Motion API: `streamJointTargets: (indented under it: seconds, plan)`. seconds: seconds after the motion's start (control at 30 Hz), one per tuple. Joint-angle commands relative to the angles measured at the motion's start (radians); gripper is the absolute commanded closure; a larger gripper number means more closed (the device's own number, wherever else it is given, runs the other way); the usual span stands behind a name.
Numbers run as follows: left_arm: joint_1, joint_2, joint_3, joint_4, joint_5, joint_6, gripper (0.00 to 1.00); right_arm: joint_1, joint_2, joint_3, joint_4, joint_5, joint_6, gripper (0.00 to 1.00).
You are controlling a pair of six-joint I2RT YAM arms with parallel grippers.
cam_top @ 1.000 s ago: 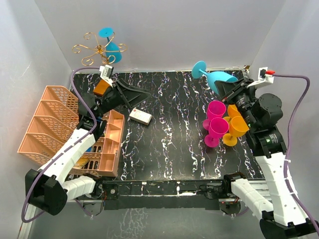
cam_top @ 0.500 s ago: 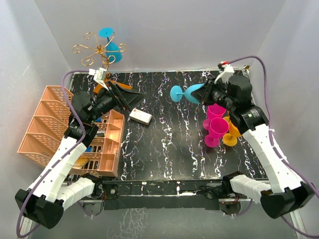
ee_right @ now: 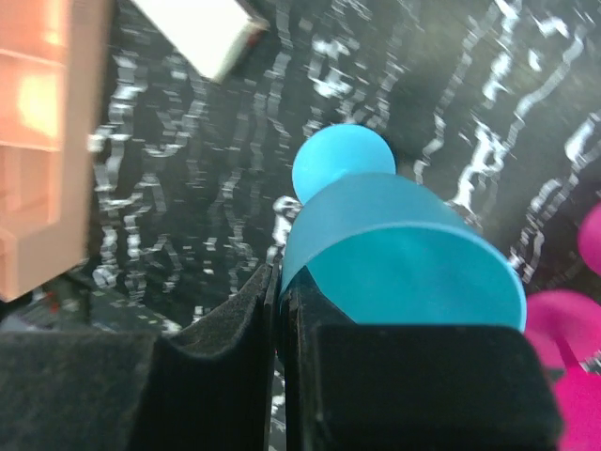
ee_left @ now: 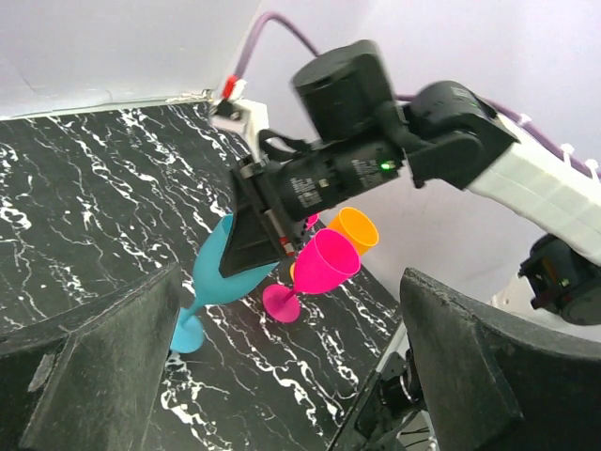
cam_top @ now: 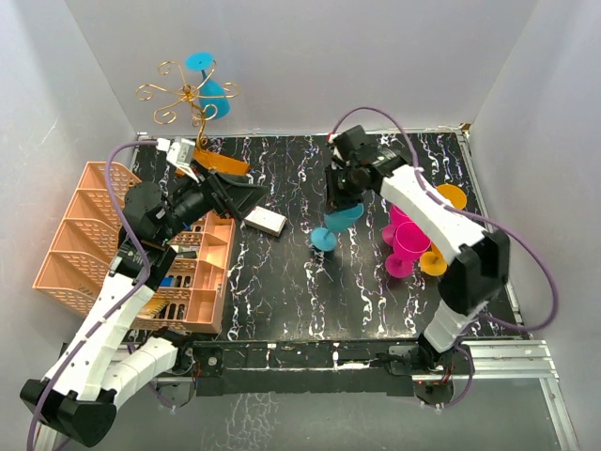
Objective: Take the wine glass off the wine glass rack
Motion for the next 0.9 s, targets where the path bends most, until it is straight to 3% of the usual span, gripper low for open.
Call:
streamJointTargets:
  seconds: [0.0, 0.87]
  plan:
    - [0.005, -0.048, 0.001, -0.059, -0.026, 0.081, 0.03, 0.002, 0.097, 0.137, -0.247, 0.262, -0.02, 0.92]
    - [0.005, -0.018, 0.01, -0.079, -0.016, 0.115, 0.03, -0.089, 0.15, 0.086, -0.077, 0.33, -0.001, 0.92]
